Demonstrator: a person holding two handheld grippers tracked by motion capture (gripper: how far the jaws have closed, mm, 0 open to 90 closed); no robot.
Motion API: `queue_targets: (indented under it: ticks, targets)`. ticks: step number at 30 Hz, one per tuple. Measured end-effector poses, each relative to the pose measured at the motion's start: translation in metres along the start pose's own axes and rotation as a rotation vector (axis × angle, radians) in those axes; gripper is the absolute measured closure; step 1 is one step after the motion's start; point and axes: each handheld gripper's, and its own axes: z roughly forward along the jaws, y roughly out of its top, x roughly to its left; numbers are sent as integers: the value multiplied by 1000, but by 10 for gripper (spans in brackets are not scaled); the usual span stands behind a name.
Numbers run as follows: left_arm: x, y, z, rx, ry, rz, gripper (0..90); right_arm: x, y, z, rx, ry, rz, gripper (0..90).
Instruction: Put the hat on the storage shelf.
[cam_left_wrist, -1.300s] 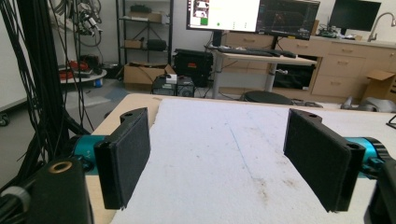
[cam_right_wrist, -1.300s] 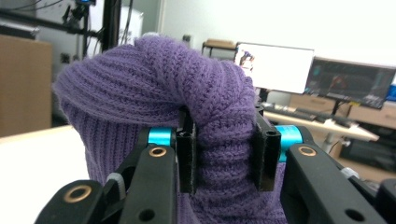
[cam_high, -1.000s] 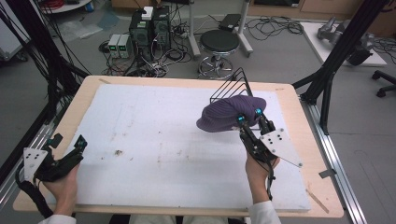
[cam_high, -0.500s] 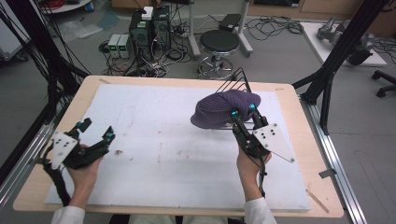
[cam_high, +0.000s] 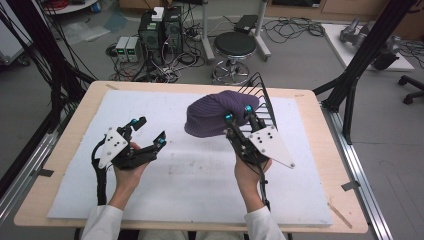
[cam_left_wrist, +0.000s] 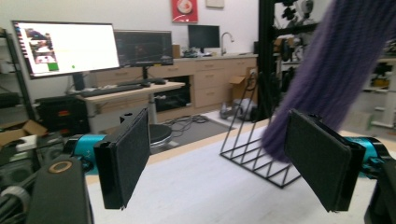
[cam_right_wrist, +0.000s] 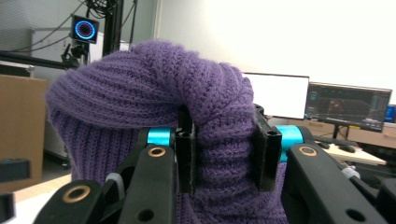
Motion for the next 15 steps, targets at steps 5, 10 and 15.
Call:
queue_targets:
  ticks: [5,10,15]
  targets:
    - [-2,-1,4,3,-46,-23,221,9,0,6,-2,13,7,681]
    - [-4,-3,8,6,-90,-22,226,20,1,14,3,37,15,682]
    - [-10,-4,11,7,-103,11,232,34,4,20,3,78,14,682]
